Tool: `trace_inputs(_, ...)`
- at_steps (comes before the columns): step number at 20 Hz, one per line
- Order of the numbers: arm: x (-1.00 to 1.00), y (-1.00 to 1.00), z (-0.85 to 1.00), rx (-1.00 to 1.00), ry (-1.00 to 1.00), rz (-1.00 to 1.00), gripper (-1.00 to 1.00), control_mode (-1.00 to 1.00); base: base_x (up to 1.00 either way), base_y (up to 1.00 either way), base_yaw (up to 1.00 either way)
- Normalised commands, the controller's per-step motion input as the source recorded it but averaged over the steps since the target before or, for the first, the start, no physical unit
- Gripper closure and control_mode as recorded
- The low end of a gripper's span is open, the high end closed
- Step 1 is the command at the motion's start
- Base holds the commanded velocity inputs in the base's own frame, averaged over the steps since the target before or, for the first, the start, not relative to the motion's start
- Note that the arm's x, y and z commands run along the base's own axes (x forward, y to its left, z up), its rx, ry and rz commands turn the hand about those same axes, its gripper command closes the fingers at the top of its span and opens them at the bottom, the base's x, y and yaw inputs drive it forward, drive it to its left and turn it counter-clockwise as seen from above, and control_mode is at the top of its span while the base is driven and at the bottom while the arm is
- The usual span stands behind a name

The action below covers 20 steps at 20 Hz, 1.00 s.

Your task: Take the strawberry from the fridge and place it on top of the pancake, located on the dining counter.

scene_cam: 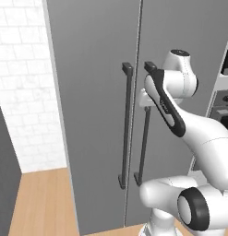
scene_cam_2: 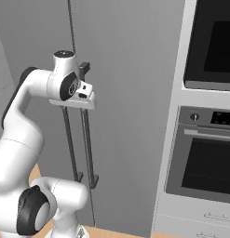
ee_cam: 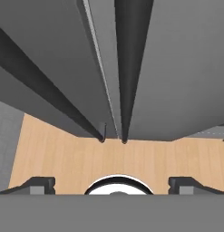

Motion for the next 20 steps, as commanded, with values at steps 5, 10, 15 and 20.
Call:
trace_inputs(5,0.00,0.00,0.00,0.00,0.00,0.00,-1.00,1.00,0.00,0.28,0.00)
trace_inputs(10,0.00,0.00,0.00,0.00,0.00,0.00,-1.00,1.00,-0.11,0.17,0.00)
trace_inputs(15,0.00,0.00,0.00,0.00,0.00,0.00,-1.00,1.00,-0.47,0.10,0.00)
trace_inputs(20,0.00,0.00,0.00,0.00,0.00,0.00,-1.00,1.00,-0.63,0.00,-0.02)
